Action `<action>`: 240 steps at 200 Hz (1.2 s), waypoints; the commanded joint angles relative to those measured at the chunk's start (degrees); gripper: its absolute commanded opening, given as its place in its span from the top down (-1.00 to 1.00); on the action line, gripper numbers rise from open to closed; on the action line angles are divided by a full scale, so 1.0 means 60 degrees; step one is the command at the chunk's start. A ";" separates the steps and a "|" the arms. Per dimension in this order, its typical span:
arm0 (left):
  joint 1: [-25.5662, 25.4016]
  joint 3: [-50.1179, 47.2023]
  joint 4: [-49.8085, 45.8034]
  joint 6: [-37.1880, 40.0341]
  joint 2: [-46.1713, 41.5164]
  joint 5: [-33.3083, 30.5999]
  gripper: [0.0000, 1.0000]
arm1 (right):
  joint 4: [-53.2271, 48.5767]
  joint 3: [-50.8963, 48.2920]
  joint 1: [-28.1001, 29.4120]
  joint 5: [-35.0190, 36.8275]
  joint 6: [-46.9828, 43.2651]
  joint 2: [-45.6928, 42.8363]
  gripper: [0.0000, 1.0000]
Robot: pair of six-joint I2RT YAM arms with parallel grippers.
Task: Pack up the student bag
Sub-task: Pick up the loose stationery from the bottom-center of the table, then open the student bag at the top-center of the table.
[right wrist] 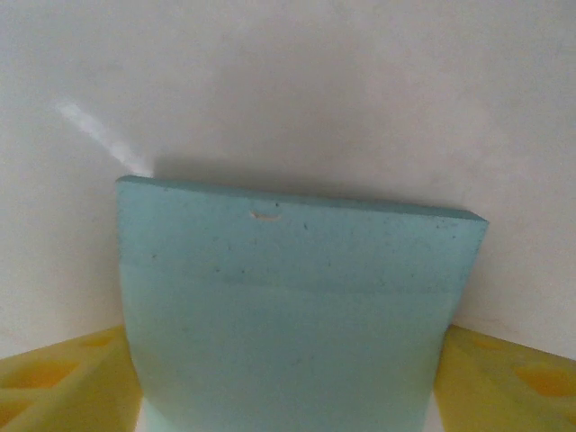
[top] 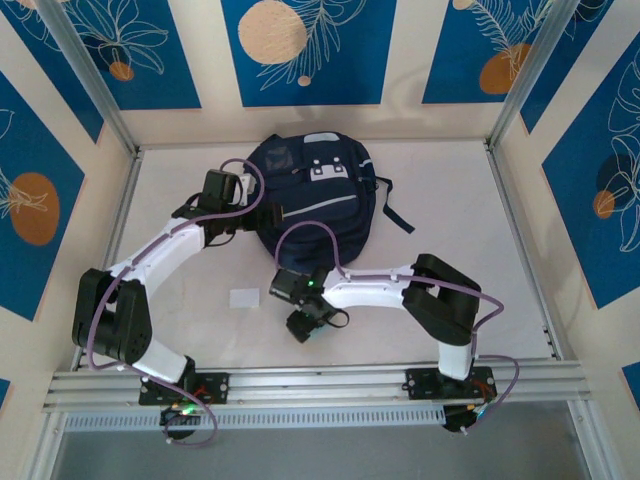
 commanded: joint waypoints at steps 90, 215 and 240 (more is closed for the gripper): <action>-0.1214 0.1407 -0.0575 0.2477 0.0750 -0.0451 -0.84 | 0.0011 -0.1193 -0.4532 -0.1585 0.0413 -0.4138 -0.38; -0.2633 0.4618 -0.2614 0.5331 0.4199 -0.1424 -0.33 | 0.1496 -0.1843 -0.9786 -0.4201 0.1669 -0.5885 -0.38; -0.2633 0.4873 -0.2634 0.5604 0.4656 -0.1700 -0.26 | 0.1571 -0.1887 -0.9924 -0.4344 0.1686 -0.5947 -0.37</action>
